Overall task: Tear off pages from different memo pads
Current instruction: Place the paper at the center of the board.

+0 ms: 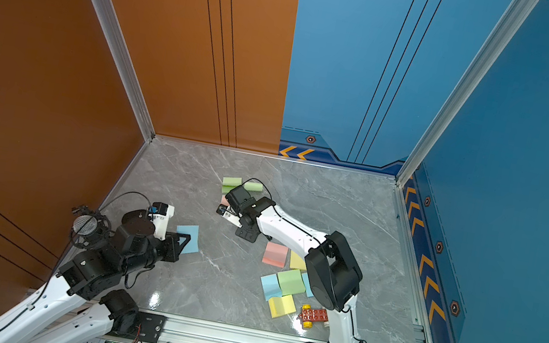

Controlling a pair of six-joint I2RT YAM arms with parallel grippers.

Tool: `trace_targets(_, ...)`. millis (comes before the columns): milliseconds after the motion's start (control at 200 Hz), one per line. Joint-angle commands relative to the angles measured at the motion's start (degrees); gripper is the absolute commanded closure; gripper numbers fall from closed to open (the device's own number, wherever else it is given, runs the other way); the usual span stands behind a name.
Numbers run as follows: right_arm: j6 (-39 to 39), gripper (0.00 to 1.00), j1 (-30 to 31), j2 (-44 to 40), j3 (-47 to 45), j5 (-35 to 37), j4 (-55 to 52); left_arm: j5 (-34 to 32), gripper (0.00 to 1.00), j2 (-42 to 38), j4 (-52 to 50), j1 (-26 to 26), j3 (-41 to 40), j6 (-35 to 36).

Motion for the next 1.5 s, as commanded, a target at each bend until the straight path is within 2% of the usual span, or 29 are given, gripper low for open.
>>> trace_targets(0, -4.78, 1.00, 0.63, 1.78, 4.27, 4.52, -3.19, 0.17, 1.00, -0.55, -1.01, 0.81, 0.39, 0.90)
trace_targets(470, -5.72, 1.00, 1.23, 10.67, 9.27, 10.44, -5.70, 1.40, 1.00, -1.89, -1.27, 2.23, -0.65, 0.96)
trace_targets(646, -5.69, 0.97, 1.95, 13.19, 12.23, 9.72, -5.98, 2.06, 1.00, -2.08, -1.23, 2.32, -0.81, 0.50)
trace_targets(676, -5.56, 0.94, 2.06, 13.38, 12.28, 9.33, -6.06, 2.17, 1.00, -2.18, -1.24, 2.32, -0.78, 0.39)
trace_targets(781, -4.26, 0.73, 2.05, 12.48, 12.02, 5.19, -6.54, 2.58, 1.00, -2.32, -1.31, 2.32, -0.60, 0.46)
trace_targets(856, -3.18, 0.52, 1.97, 10.87, 11.24, 2.11, -6.49, 2.55, 1.00, -2.11, -1.41, 2.32, -0.65, 0.47)
trace_targets(886, -2.67, 0.48, 1.97, 10.27, 10.97, 1.43, -6.59, 2.54, 1.00, -2.06, -1.41, 2.32, -0.64, 0.43)
trace_targets(911, -2.25, 0.38, 1.98, 9.67, 10.77, 1.02, -6.60, 2.46, 1.00, -1.96, -1.41, 2.39, -0.69, 0.43)
trace_targets(1086, 1.73, 0.35, 1.32, 2.54, 7.05, -4.30, -5.62, 2.03, 1.00, -1.31, -1.45, 2.57, -0.17, 0.80)
trace_targets(1166, 4.58, 0.33, 0.79, -4.54, 3.74, -6.12, -2.78, 1.83, 1.00, 0.36, -1.42, 2.84, 0.24, 1.11)
trace_targets(1191, 5.62, 0.24, 0.61, -6.69, 2.47, -6.62, -1.70, 2.19, 1.00, 1.57, -1.41, 3.00, 0.47, 1.44)
trace_targets(1211, 6.57, 0.04, 0.39, -8.42, 1.29, -7.04, -0.68, 2.59, 1.00, 2.85, -1.33, 3.14, 0.77, 1.83)
trace_targets(1226, 7.39, 0.01, 0.15, -9.67, 0.30, -7.40, 0.28, 2.91, 1.00, 3.96, -1.32, 3.26, 1.04, 2.26)
trace_targets(1351, 11.91, 0.00, -1.03, -20.94, -9.52, -9.93, 9.17, 6.88, 1.00, 15.03, -0.99, 4.51, 4.54, 5.26)
trace_targets(1496, 13.93, 0.00, -1.44, -32.70, -25.06, -10.49, 20.42, 4.53, 1.00, 21.17, -0.58, 5.39, 8.19, 6.85)
